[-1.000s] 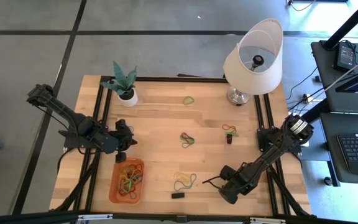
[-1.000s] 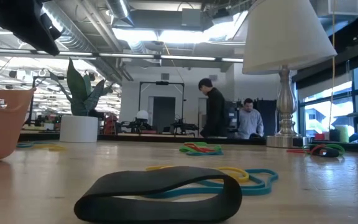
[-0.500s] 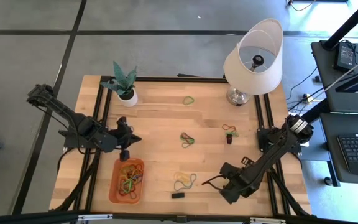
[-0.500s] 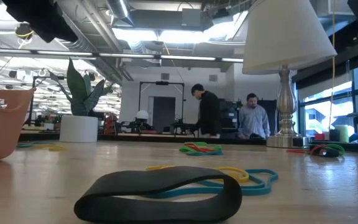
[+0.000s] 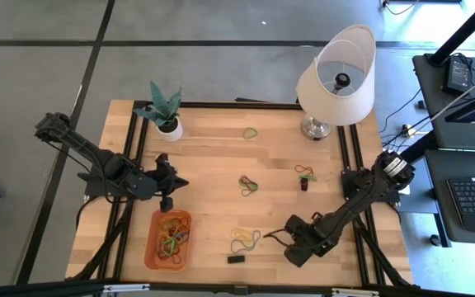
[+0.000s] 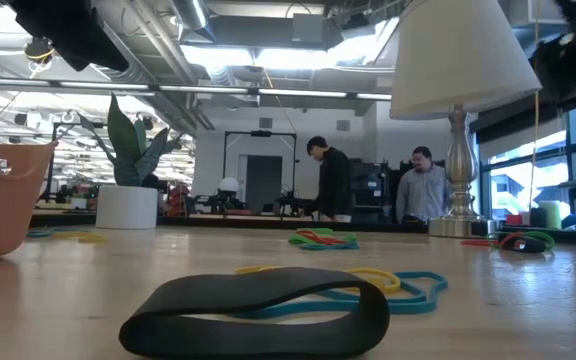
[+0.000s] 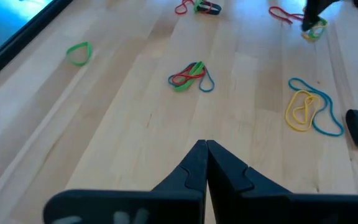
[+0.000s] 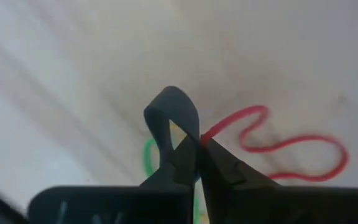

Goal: Pick and place rubber bands into bin
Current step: Put the black rubber band into the orange bin

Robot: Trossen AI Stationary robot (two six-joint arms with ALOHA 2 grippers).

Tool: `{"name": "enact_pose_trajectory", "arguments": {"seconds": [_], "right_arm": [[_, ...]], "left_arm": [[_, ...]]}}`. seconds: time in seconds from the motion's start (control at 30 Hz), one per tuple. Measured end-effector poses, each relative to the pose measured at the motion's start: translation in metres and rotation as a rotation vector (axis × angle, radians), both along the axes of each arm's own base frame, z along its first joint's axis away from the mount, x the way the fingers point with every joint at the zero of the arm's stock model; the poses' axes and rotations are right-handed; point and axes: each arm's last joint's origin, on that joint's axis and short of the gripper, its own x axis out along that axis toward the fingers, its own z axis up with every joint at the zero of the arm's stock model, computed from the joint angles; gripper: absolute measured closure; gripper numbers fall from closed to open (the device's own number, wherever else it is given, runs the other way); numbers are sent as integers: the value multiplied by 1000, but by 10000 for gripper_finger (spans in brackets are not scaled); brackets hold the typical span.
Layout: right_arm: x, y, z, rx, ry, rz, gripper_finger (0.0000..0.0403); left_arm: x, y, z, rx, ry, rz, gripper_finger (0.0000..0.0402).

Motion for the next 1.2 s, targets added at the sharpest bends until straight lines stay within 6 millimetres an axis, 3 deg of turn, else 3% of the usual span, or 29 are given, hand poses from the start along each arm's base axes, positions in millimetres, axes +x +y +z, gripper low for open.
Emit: {"name": "enact_pose_trajectory", "arguments": {"seconds": [0.43,0.63,0.83,1.2], "right_arm": [[14,-22,0,-51,5,-45,295],[22,-25,0,-41,-38,64,272],[25,-30,0,-52,-32,167,276],[26,-37,-1,-40,14,248,325]], "left_arm": [[0,0,0,-10,-1,7,398],[0,0,0,-28,-5,19,398],[0,0,0,-29,-5,20,398],[0,0,0,-50,-10,34,398]]}}
